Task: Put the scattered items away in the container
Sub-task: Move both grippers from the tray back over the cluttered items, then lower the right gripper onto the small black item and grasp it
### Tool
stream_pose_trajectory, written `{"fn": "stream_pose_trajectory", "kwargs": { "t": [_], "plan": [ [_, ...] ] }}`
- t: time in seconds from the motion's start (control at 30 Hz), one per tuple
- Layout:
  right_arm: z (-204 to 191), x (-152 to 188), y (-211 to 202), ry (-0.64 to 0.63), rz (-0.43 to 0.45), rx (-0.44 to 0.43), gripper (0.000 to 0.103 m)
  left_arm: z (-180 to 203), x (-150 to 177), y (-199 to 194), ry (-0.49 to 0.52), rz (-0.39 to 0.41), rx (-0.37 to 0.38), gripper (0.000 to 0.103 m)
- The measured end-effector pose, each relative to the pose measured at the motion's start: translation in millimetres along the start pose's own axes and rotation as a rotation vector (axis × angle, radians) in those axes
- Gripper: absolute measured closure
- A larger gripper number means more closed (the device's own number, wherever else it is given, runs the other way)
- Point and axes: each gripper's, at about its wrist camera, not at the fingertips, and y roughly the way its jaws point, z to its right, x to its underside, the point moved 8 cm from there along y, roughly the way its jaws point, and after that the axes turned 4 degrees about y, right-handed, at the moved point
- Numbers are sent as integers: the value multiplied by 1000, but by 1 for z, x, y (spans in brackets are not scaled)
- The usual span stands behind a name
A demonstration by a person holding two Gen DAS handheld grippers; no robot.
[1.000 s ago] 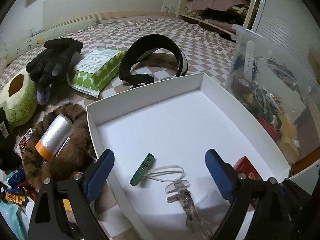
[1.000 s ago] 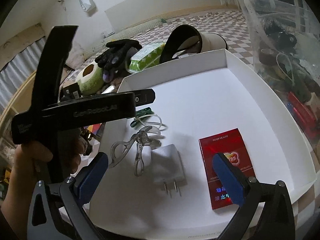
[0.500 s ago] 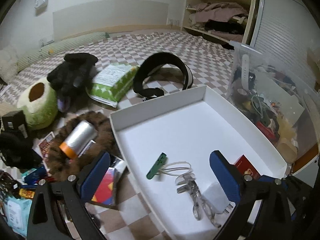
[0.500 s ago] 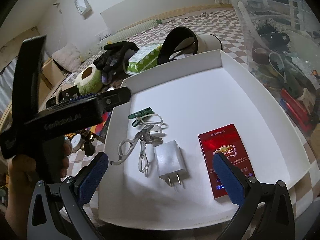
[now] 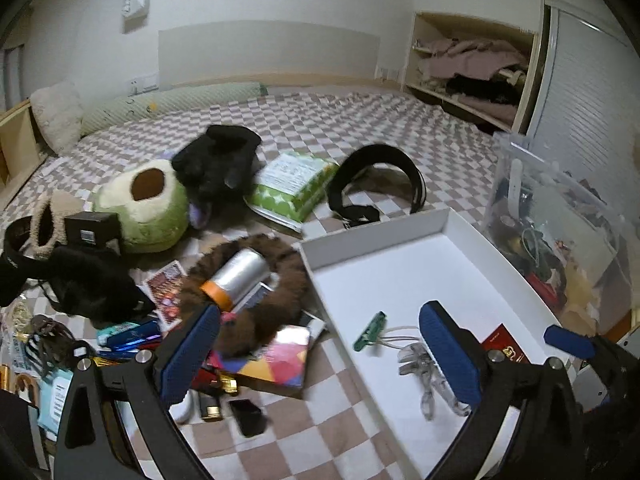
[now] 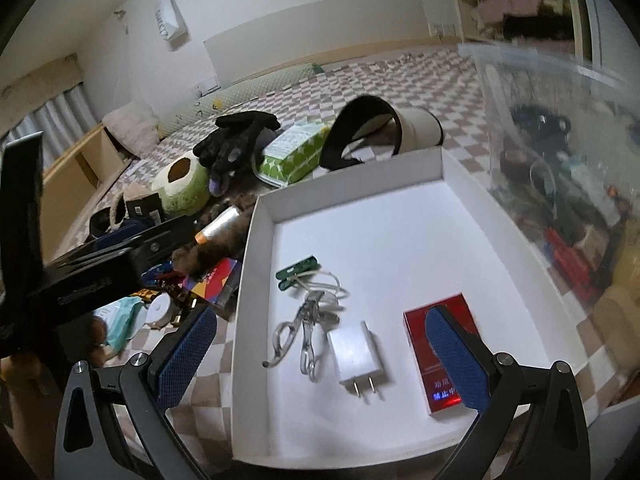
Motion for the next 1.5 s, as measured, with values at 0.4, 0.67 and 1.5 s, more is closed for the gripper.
{"fn": "stream_pose_trajectory", "kwargs": {
  "t": [0.4,0.67,1.5],
  "plan": [
    [-58,-21,0,24,77,-117,0,-86,15,-36,-36,42,-128,2],
    [-106,-22,23,-8,67,-172,0,-151,38,-41,-91,11,-195,2],
    [-157,64,121,-190,-114,-74,4,-241,96,-30,-254,-14,-150,2]
  ]
}}
